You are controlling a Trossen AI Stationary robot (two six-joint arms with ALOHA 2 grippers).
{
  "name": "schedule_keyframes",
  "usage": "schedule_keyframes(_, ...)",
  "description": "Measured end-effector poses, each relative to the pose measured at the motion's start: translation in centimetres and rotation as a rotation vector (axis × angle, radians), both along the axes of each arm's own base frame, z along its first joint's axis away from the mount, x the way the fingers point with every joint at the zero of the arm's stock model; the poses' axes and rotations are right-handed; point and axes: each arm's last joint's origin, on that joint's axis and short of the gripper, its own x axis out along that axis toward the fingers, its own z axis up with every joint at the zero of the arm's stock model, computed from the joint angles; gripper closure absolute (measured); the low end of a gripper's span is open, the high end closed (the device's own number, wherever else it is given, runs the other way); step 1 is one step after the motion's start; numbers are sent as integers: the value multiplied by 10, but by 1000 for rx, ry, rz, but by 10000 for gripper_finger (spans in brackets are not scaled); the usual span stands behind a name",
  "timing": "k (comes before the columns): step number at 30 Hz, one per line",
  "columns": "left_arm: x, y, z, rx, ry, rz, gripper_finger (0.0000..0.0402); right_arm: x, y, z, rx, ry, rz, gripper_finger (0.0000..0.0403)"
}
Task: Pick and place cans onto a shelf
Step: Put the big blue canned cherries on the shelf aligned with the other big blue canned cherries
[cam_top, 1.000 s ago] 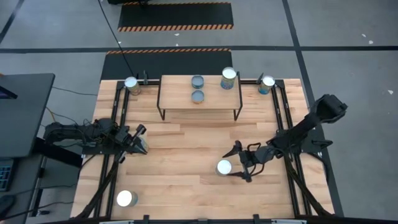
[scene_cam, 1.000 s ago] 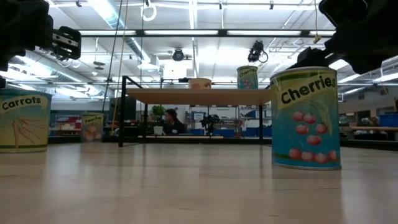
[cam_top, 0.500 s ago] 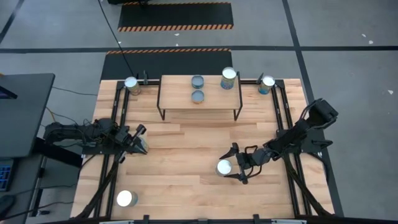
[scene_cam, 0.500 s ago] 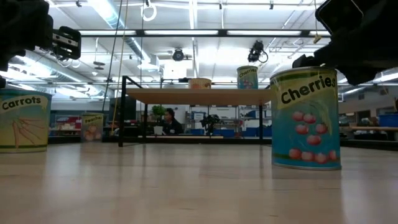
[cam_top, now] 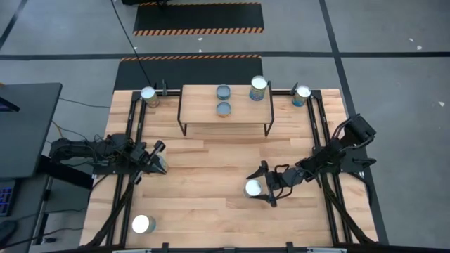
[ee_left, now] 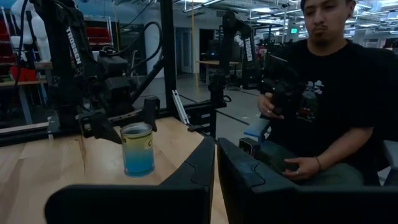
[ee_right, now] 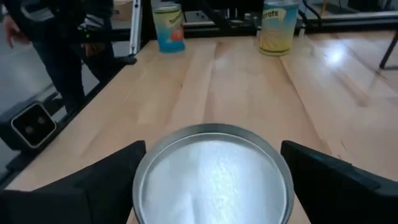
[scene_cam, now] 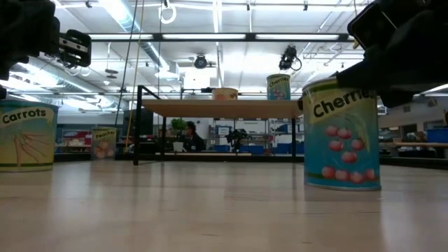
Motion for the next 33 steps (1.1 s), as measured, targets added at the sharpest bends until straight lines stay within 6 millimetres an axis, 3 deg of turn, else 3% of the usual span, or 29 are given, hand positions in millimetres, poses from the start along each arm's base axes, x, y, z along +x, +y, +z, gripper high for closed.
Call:
schedule_keyframes(7, 0, 0, 0, 0, 0, 0, 374, 0, -1, 0, -4, 1, -7, 80)
schedule_keyframes(17, 0, 0, 0, 0, 0, 0, 374, -1, -3, 28, 70, -102, 61, 77)
schedule_keyframes(26, 0, 0, 0, 0, 0, 0, 374, -6, -40, 75, 154, -185, 146, 78)
schedule_keyframes(33, 0, 0, 0, 0, 0, 0, 374, -6, -69, 109, 90, -138, 87, 78)
